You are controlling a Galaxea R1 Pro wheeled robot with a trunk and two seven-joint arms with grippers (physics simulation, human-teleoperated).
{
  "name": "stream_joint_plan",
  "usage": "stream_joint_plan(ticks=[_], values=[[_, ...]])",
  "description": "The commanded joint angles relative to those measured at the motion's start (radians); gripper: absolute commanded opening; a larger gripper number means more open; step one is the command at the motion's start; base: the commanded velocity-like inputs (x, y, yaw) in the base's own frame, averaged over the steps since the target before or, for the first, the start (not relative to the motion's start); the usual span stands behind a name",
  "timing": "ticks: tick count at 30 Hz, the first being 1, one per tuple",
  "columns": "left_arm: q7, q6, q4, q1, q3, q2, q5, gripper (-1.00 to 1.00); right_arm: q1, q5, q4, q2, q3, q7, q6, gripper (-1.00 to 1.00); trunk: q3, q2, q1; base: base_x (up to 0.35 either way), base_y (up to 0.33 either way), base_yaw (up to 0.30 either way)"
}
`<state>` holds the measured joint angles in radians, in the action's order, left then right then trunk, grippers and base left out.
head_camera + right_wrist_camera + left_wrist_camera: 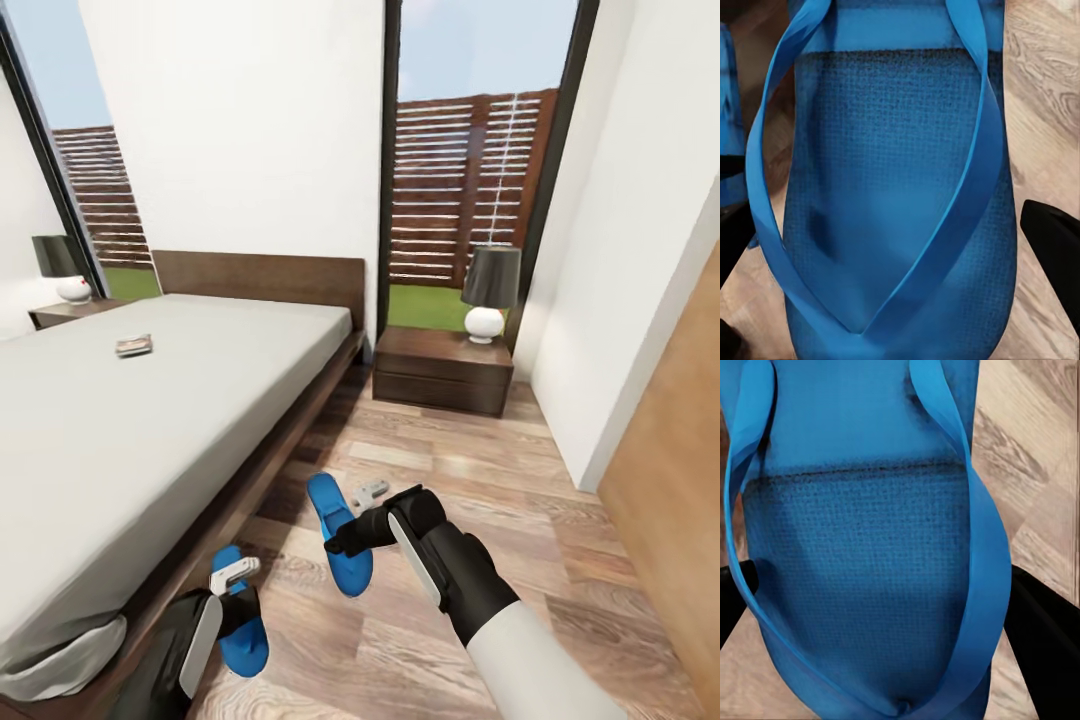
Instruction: In the bedroom, move the book from the bed onto either nightstand, and place the two sandals side by side next to the bed.
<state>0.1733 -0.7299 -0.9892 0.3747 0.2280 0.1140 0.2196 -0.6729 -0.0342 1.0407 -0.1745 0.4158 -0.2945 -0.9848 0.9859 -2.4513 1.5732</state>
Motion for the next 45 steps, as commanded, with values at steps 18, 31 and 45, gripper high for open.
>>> stream_joint_plan(ticks=[18,31,45], values=[[0.013,0.122,0.093,-0.026,-0.082,0.003,0.050,-1.00,0.013,-0.004,0.001,0.000,0.000,0.001,-0.006,-1.00,0.001,0.000,0.000,0.076,-0.088,0.282],[0.015,0.124,0.103,-0.026,-0.085,0.007,0.052,-1.00,0.009,-0.004,-0.039,0.000,0.002,0.001,-0.006,-1.00,0.001,0.000,0.000,-0.129,-0.092,0.282],[0.007,0.129,0.128,-0.025,-0.088,0.012,0.060,-1.00,0.003,-0.004,-0.088,0.000,0.001,0.000,-0.005,-1.00,0.001,0.000,0.000,-0.073,-0.123,0.282]])
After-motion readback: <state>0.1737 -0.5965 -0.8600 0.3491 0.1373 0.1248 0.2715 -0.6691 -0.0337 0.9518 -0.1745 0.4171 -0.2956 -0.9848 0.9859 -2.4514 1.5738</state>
